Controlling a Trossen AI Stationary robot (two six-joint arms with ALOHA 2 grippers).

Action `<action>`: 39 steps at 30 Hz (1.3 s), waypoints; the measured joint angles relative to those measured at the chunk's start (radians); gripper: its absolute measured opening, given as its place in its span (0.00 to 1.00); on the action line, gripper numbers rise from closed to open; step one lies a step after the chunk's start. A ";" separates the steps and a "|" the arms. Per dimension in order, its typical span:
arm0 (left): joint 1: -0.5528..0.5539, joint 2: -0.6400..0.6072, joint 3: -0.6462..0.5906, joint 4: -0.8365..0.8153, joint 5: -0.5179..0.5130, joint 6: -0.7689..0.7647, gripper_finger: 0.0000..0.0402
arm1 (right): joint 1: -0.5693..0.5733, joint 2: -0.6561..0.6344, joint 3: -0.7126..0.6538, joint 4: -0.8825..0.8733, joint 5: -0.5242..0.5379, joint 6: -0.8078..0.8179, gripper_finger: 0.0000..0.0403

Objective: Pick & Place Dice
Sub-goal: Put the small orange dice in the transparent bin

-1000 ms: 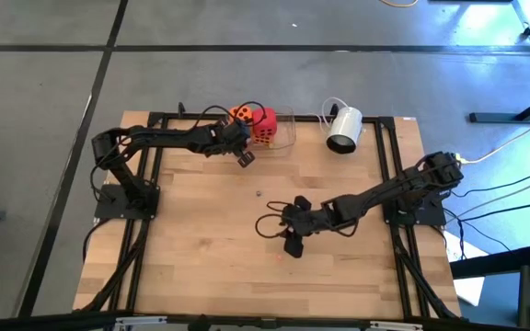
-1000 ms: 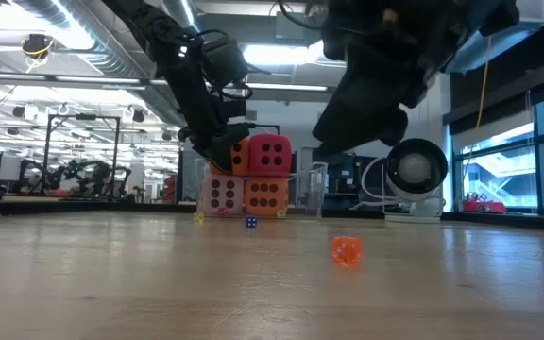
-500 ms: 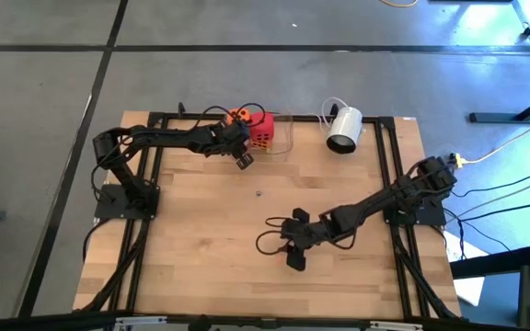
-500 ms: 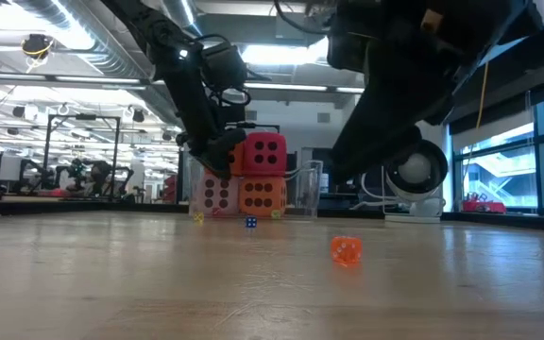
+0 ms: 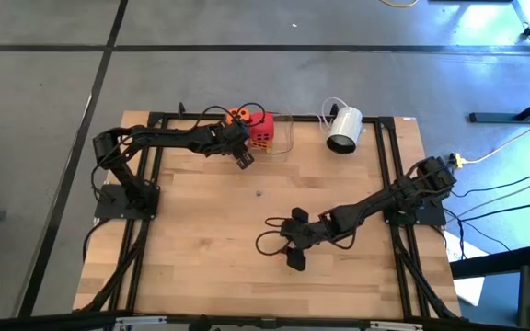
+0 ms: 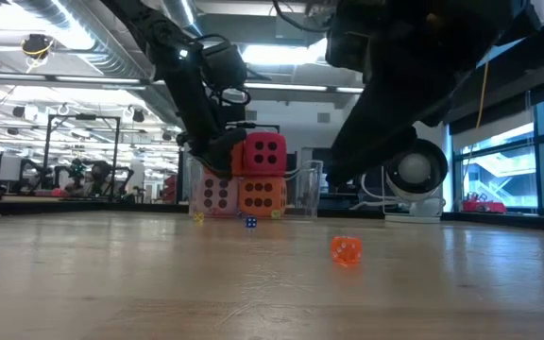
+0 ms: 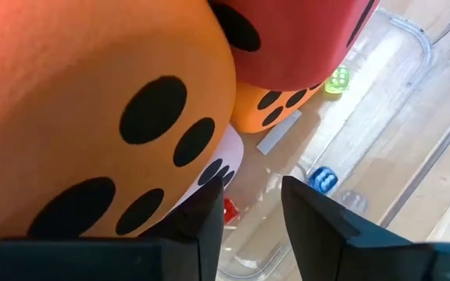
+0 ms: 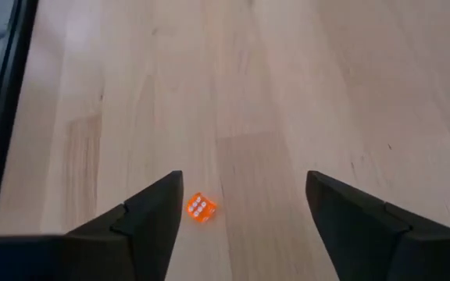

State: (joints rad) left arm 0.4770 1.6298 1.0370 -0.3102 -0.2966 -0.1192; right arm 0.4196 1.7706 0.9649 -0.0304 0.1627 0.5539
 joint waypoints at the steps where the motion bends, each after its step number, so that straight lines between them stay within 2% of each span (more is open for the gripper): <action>1: 0.000 -0.002 0.000 0.001 0.001 0.000 0.32 | 0.002 0.000 0.000 0.000 -0.007 -0.030 0.67; 8: -0.013 -0.077 0.000 0.055 0.005 0.003 0.32 | 0.014 0.018 0.000 0.000 -0.037 -0.148 0.68; 17: -0.039 -0.258 0.001 0.077 -0.002 0.071 0.31 | 0.015 0.096 0.000 0.085 -0.077 -0.294 0.65; 23: -0.037 -0.346 0.001 0.075 -0.021 0.071 0.31 | 0.014 0.137 0.000 0.107 -0.105 -0.404 0.58; 30: -0.036 -0.377 0.002 0.071 -0.041 0.072 0.32 | 0.014 0.163 0.000 0.120 -0.122 -0.435 0.50; 39: -0.029 -0.372 0.002 0.016 -0.073 0.071 0.31 | 0.016 0.165 0.005 0.158 -0.113 -0.466 0.29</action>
State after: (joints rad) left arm 0.4477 1.2583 1.0393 -0.2943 -0.3700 -0.0483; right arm 0.4358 1.9358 0.9703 0.1277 0.0499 0.0883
